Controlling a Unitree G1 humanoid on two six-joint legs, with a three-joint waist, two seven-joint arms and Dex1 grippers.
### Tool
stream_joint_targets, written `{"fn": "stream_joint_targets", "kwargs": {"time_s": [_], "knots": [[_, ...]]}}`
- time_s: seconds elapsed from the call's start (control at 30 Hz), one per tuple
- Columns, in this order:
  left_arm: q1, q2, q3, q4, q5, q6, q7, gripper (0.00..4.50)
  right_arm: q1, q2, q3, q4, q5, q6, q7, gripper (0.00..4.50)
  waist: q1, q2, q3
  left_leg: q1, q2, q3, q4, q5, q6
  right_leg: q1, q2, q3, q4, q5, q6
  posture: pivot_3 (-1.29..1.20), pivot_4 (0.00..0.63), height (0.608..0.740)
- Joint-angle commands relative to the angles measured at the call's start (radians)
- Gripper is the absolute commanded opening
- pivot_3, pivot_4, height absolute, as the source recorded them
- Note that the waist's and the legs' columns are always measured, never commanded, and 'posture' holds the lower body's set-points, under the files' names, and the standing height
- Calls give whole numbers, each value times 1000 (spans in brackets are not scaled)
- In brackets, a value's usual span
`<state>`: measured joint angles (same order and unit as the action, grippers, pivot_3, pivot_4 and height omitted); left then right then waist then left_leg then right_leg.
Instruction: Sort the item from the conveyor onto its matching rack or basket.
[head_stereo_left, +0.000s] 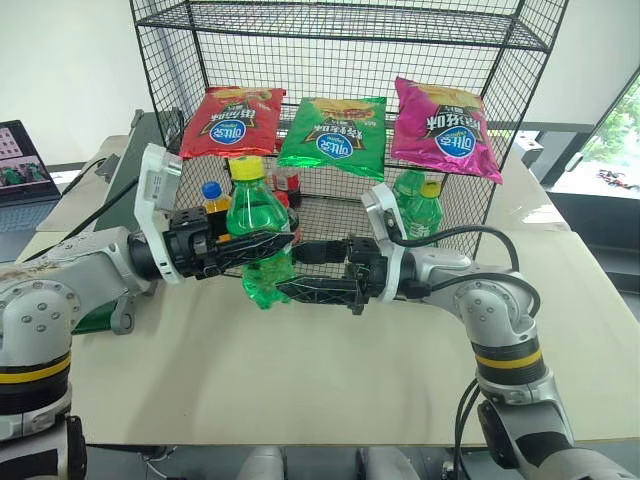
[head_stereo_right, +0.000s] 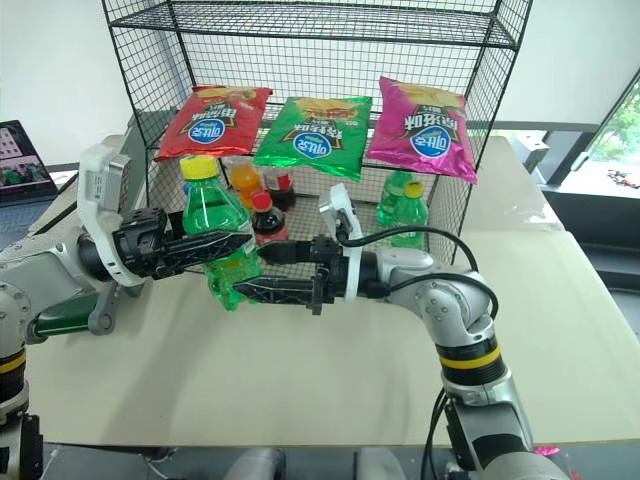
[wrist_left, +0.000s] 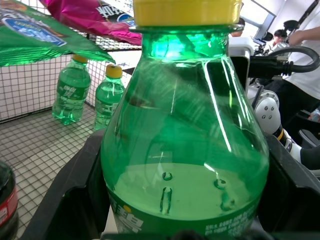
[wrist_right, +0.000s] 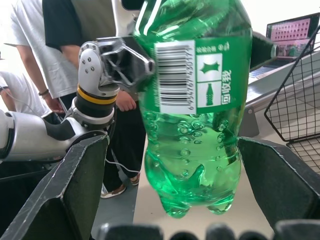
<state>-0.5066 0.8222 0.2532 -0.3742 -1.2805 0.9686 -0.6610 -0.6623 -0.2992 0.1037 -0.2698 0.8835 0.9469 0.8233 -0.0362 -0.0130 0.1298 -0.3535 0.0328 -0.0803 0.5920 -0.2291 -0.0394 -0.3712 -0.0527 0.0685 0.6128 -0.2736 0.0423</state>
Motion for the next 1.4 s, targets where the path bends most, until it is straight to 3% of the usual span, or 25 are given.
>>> {"fn": "stream_joint_targets", "kwargs": {"time_s": [0.03, 0.3, 0.43, 0.47, 0.5, 0.73, 0.8, 0.87, 1.17, 1.4], "knots": [[-34, -9, 17, -12, -11, -17, 0, 3091, -34, 38, 11, -28, 37, -2, 9, 4500, -3, 0, 0, 0, 0, 0, 0, 0, 0, 0, 0, 0, 0, 0, 0, 0, 150, 738], [-36, -12, 17, -26, -23, -13, 7, 3091, -38, 71, 31, -7, 32, -3, 26, 4500, -2, 0, 0, 0, 0, 0, 0, 0, 0, 0, 0, 0, 0, 0, 0, 0, 150, 738], [-29, -8, 19, -36, -33, -8, 9, 3091, -39, 79, 39, -11, 48, 6, 33, 3526, -2, 0, 0, 0, 0, 0, 0, 0, 0, 0, 0, 0, 0, 0, 0, 0, 150, 738], [-29, -9, 19, -38, -35, -8, 10, 3091, -40, 79, 40, -10, 49, 7, 34, 3033, -2, 0, 0, 0, 0, 0, 0, 0, 0, 0, 0, 0, 0, 0, 0, 0, 150, 738], [-29, -9, 19, -38, -37, -7, 12, 3091, -41, 79, 40, -10, 50, 7, 35, 2816, -3, 0, 0, 0, 0, 0, 0, 0, 0, 0, 0, 0, 0, 0, 0, 0, 150, 738], [-31, -6, 12, -38, -39, -4, 6, 3091, -47, 70, 33, -15, 64, 21, 47, 2804, -3, 0, 0, 0, 0, 0, 0, 0, 0, 0, 0, 0, 0, 0, 0, 0, 150, 738], [-28, -2, 9, -35, -47, 8, 0, 4123, -46, 66, 31, -19, 64, 23, 47, 2804, -3, 0, 0, 0, 0, 0, 0, 0, 0, 0, 0, 0, 0, 0, 0, 0, 150, 738], [-23, 4, 9, -34, -66, 23, -4, 4500, -41, 62, 25, -28, 65, 26, 44, 2804, -5, 0, 0, 0, 0, 0, 0, 0, 0, 0, 0, 0, 0, 0, 0, 0, 150, 738], [-8, 54, 21, -33, -118, 73, -24, 4500, 17, 41, 2, -77, 46, 2, 4, 2804, -3, 0, 0, 0, 0, 0, 0, 0, 0, 0, 0, 0, 0, -1, 2, 0, 150, 738], [67, 143, 89, -21, -117, 98, -69, 4500, 166, -6, -90, -238, -15, -46, -180, 2804, 0, 0, 0, 0, 0, 0, 0, 0, 0, 0, 0, 0, 0, -3, 5, 0, 150, 738]]}}
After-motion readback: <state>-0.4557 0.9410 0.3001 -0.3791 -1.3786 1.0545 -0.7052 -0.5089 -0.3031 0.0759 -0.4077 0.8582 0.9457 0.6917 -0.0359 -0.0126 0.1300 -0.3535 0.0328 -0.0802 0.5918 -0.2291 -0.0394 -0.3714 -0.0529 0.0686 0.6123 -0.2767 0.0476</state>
